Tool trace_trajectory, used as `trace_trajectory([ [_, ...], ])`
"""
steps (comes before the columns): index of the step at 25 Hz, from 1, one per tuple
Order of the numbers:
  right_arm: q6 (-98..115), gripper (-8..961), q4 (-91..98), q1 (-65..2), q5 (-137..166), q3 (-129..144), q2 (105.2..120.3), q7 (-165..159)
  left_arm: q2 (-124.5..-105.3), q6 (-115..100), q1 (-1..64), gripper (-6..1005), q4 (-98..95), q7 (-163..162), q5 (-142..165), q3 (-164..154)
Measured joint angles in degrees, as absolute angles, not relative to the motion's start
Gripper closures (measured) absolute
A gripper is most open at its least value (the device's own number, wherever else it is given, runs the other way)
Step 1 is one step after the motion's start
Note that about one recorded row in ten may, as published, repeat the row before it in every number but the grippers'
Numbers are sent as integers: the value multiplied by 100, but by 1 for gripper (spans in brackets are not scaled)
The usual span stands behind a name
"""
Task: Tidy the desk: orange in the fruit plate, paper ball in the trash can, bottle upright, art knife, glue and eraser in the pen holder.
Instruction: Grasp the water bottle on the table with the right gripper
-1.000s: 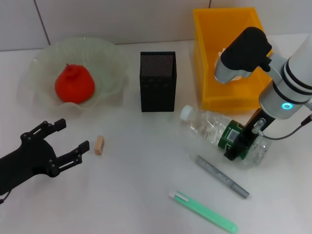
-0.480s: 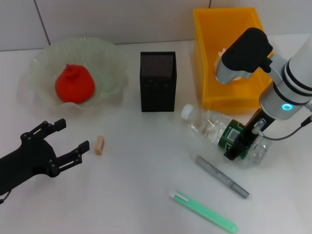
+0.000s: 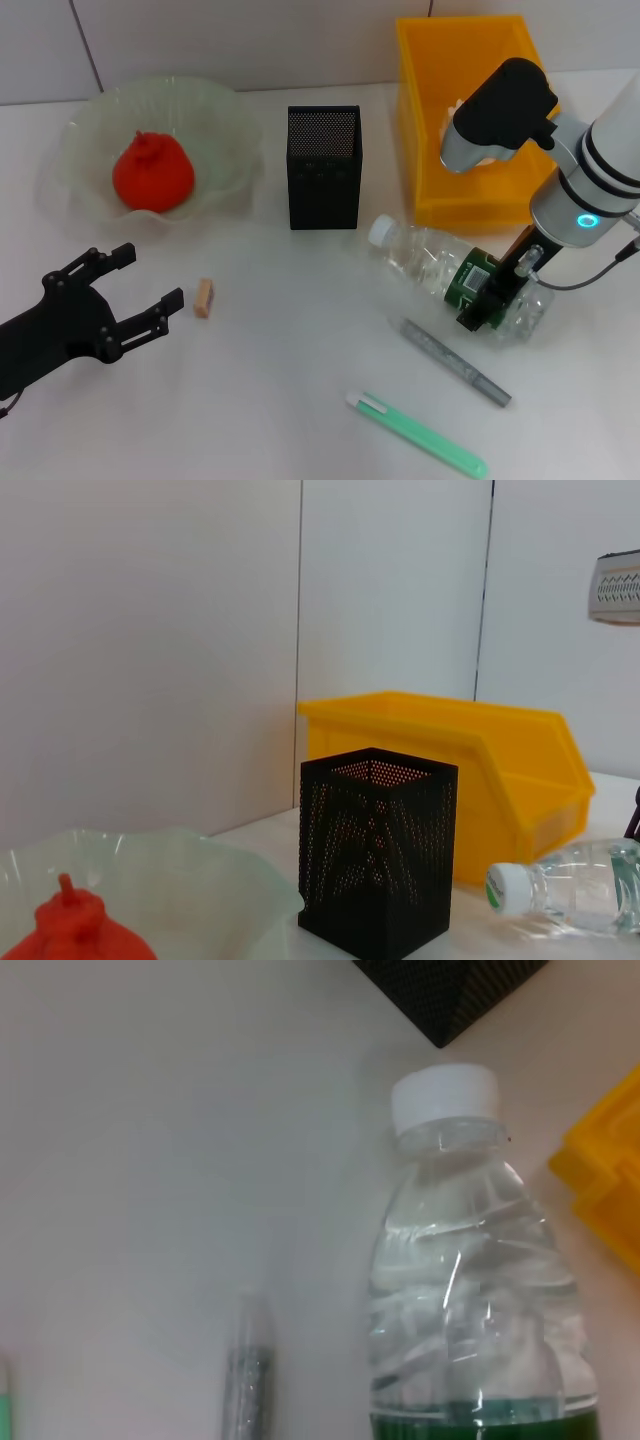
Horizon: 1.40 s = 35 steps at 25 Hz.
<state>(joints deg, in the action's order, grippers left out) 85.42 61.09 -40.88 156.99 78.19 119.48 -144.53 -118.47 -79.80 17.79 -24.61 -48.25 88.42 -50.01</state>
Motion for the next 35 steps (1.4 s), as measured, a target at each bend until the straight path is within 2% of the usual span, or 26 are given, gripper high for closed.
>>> trace_trajectory([
  [7,8535,148,6362,-3865,15610,7873,11953,-14333,-11848,-8006,1783,143,-2461,-4825,8841,-5001],
  [22,8594,183,7870,-2815,14706,7870,11928,-14057,-11847,-8199,1761,142,-2461,-4825,8806,-4977],
  [35,8565,188,7537,-2847,14678,7733,11917,-13888,-11847,-8184,1763,143,-2461,-4820,8797,-5003],
])
